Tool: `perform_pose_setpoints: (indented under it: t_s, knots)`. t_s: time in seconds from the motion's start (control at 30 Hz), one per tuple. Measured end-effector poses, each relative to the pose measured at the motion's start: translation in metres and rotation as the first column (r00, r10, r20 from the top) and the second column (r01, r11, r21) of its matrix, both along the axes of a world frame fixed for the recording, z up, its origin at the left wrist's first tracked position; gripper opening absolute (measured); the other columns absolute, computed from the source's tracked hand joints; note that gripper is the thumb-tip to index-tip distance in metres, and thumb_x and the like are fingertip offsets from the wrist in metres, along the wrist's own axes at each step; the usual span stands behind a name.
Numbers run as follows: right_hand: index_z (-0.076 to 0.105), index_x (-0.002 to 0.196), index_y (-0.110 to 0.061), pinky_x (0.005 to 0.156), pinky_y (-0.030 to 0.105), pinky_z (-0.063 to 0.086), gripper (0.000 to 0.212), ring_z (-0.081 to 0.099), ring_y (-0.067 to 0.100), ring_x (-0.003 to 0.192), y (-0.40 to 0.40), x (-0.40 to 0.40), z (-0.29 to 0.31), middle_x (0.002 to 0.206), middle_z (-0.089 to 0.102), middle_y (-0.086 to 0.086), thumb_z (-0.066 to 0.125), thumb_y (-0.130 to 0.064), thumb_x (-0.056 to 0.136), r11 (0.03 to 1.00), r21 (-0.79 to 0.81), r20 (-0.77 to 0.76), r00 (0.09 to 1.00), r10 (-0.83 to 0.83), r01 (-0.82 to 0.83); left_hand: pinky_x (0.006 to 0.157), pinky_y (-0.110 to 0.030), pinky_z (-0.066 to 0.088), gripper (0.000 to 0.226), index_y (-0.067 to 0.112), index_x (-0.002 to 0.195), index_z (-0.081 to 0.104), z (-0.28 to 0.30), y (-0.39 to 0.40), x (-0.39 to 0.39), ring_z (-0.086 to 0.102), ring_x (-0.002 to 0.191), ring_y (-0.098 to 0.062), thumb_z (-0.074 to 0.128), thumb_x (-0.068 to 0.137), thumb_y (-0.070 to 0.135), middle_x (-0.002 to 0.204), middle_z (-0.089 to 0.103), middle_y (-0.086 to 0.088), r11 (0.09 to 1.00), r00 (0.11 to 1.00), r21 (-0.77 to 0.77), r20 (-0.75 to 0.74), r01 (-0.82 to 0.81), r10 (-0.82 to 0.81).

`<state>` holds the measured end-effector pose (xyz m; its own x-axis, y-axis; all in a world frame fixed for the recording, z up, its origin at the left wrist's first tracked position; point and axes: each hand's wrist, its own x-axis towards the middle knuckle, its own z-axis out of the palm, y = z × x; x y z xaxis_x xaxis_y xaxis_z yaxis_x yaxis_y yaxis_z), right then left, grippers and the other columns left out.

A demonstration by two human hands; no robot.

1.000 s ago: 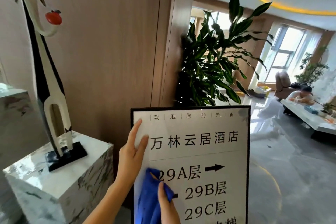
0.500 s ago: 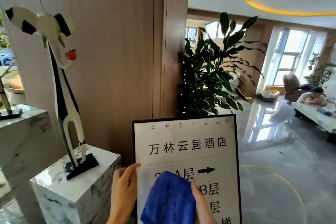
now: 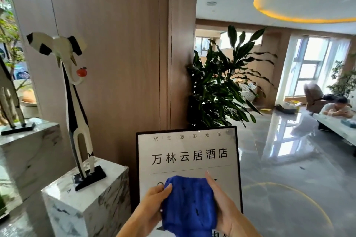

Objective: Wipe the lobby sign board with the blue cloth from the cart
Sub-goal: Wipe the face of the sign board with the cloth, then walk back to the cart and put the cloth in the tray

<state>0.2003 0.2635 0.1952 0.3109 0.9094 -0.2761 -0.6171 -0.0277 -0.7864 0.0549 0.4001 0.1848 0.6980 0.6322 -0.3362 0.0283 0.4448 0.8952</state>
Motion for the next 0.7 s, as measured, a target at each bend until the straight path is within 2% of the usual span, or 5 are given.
perform_pose_setpoints:
  t_s: [0.1,0.23,0.37,0.5,0.7]
  knots:
    - [0.071,0.122,-0.008,0.095,0.042,0.055,0.061,0.061,0.033,0.125,-0.004,0.008,0.02,0.134,0.063,0.02,0.047,-0.058,0.097,0.999,-0.028,0.027,0.999,0.044,-0.043,0.07,-0.035,0.058,0.029,-0.003,0.113,0.07,0.014,0.0,0.005,0.073,0.098,-0.029,0.057,0.102,0.021,0.102,0.078,-0.017,0.997,0.997,-0.01,0.034,-0.07,0.071]
    - [0.07,0.119,-0.002,0.087,0.041,0.059,0.039,0.069,0.034,0.11,-0.009,0.017,0.031,0.118,0.071,0.021,0.073,-0.023,0.086,0.996,-0.081,0.223,0.974,0.047,-0.029,0.073,-0.036,0.058,0.027,0.002,0.112,0.07,0.028,-0.002,0.005,0.072,0.102,-0.028,0.058,0.102,0.024,0.103,0.079,-0.013,0.996,0.996,0.047,0.044,-0.079,0.076]
    - [0.061,0.121,-0.004,0.07,0.037,0.06,0.025,0.073,0.028,0.097,-0.016,0.017,0.04,0.112,0.074,0.018,0.059,-0.004,0.096,0.995,-0.098,0.378,0.926,0.014,0.025,0.068,-0.036,0.057,0.028,0.001,0.114,0.065,0.035,-0.003,0.004,0.069,0.097,-0.028,0.065,0.098,0.024,0.113,0.073,-0.021,0.987,0.994,0.117,0.01,-0.111,0.111]
    - [0.047,0.127,-0.034,0.074,0.042,0.062,0.039,0.07,0.031,0.101,-0.022,0.02,0.049,0.119,0.065,0.018,0.052,-0.005,0.101,0.982,-0.082,0.496,0.861,-0.109,0.172,0.065,-0.037,0.06,0.035,0.026,0.122,0.058,0.044,-0.003,0.0,0.067,0.101,-0.032,0.072,0.092,0.014,0.114,0.068,-0.019,0.985,0.99,0.143,0.114,-0.096,0.079]
    - [0.063,0.122,-0.016,0.076,0.033,0.059,0.032,0.068,0.029,0.106,-0.034,0.031,0.063,0.114,0.071,0.013,0.065,-0.002,0.093,0.997,-0.059,0.649,0.761,-0.007,0.059,0.072,-0.037,0.062,0.028,0.006,0.107,0.072,0.052,-0.002,-0.006,0.073,0.094,-0.031,0.073,0.083,-0.01,0.106,0.074,-0.021,0.943,0.989,0.33,0.12,0.042,-0.086]
